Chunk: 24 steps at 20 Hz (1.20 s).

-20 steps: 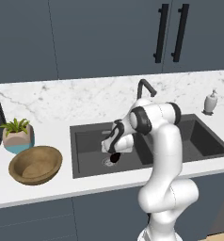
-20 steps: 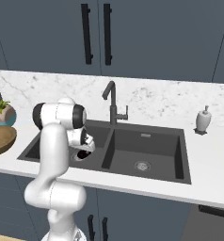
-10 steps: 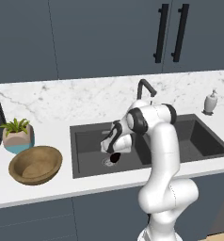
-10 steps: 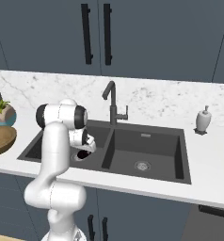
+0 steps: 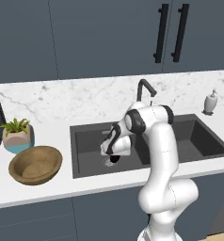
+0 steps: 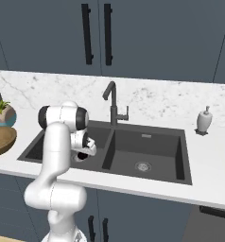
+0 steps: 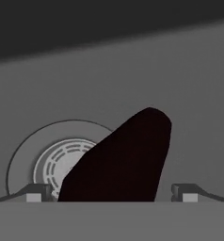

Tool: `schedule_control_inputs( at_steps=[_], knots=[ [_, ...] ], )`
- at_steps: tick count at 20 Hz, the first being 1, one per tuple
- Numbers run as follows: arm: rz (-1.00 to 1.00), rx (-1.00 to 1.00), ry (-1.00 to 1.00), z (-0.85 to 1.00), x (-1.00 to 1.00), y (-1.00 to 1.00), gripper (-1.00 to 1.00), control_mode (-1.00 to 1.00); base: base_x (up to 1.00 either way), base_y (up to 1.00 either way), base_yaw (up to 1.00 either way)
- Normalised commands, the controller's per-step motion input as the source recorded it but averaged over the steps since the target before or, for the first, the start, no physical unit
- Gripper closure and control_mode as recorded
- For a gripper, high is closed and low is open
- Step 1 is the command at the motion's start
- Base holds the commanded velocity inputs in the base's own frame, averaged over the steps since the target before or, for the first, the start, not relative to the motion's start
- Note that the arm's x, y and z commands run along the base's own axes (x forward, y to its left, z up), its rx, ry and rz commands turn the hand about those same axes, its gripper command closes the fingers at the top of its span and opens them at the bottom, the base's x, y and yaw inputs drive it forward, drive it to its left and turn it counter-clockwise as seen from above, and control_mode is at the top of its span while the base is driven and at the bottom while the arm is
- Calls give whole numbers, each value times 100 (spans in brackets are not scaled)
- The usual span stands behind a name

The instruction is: Pick the avocado from the sink and place it in the bowl. Then pick the bowl and place it in the microwave. Then close the microwave door and press the start button.

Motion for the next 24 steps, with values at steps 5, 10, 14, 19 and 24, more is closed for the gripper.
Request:
schedule_control_inputs(
  at_steps=[5, 10, 14, 19, 24],
  knots=[
    [0, 0, 3, -21, 0, 0, 100, -100, 0, 0, 0],
    [0, 0, 0, -3, -1, 0, 100, -100, 0, 0, 0],
    [0, 0, 0, 19, -10, 0, 100, -100, 0, 0, 0],
    [-1, 0, 0, 86, -42, 0, 100, -100, 0, 0, 0],
    [0, 0, -3, 100, -54, 0, 100, -100, 0, 0, 0]
  ],
)
